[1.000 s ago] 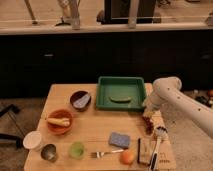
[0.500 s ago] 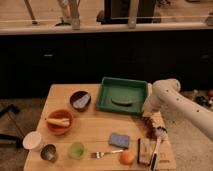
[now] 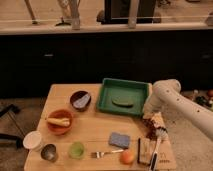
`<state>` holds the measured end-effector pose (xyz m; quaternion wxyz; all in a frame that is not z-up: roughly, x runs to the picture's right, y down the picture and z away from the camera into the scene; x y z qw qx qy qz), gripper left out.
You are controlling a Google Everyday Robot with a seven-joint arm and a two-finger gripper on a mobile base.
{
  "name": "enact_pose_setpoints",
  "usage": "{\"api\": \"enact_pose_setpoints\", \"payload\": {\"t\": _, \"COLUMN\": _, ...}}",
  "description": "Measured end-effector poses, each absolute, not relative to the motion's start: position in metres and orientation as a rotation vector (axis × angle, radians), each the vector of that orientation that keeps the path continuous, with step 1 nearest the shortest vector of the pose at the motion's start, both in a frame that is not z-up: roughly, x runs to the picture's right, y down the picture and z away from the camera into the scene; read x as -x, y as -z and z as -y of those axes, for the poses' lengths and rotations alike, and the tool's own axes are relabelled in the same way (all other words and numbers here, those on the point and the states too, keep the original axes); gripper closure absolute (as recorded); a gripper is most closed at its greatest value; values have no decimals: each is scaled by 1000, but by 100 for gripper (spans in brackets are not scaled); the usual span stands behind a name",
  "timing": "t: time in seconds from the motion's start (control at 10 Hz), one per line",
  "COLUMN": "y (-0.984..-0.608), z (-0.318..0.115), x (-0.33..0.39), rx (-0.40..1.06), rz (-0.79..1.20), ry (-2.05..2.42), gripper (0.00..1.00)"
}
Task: Place pepper in table surface
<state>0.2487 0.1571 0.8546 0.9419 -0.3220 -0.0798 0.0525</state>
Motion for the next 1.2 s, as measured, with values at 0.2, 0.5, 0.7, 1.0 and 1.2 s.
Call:
{"api": "enact_pose_setpoints", "payload": {"t": 0.2, "y": -862, "z": -144, "x": -252, "rx": 680, "rz": 183, "ry": -41, "gripper": 26}}
{"api": "enact_pose_setpoints", "payload": {"t": 0.5, "y": -866, "z": -132, "x": -250, "rx": 693, "rz": 218, "ry": 9, "gripper": 20}}
{"api": "enact_pose_setpoints", "payload": {"t": 0.7, "y": -862, "z": -129, "x": -251, "rx": 714, "rz": 214, "ry": 20, "gripper": 20}}
{"api": "enact_pose_setpoints", "payload": {"t": 1.0, "y": -853, "z": -120, "x": -249, "rx": 708, "rz": 204, "ry": 39, "gripper": 20}}
{"api": "enact_pose_setpoints", "payload": {"t": 1.2, "y": -842, "z": -112, "x": -247, "rx": 689, "rz": 197, "ry": 48, "gripper": 20}}
